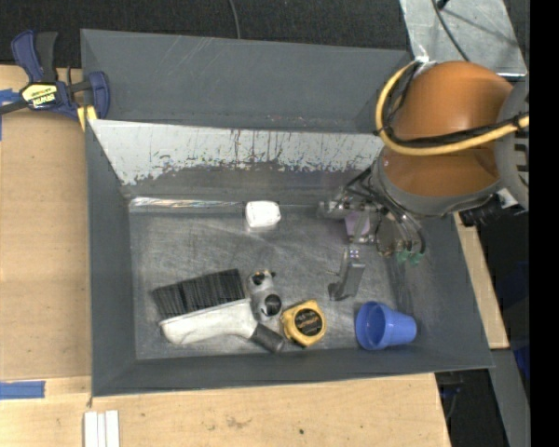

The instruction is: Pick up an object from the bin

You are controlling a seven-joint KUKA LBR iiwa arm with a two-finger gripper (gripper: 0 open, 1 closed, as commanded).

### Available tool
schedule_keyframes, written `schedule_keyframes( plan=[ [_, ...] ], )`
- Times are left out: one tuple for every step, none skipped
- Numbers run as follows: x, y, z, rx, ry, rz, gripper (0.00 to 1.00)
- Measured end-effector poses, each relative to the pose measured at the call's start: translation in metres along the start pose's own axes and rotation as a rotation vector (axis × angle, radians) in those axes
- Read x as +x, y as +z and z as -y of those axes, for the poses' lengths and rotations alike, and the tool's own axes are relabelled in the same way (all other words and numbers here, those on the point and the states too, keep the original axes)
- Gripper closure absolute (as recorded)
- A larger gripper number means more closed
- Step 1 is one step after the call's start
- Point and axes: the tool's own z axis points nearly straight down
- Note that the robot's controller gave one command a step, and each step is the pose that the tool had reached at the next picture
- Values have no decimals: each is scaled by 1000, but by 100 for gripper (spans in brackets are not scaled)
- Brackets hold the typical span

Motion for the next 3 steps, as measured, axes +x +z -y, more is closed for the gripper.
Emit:
schedule_keyframes(
  plan=[
    [16, 65, 5, 1, 10, -12, 0],
    [9, 124, 1, 2, 79, -12, 0],
    [32, 154, 2, -6, -135, -12, 100]
  ],
)
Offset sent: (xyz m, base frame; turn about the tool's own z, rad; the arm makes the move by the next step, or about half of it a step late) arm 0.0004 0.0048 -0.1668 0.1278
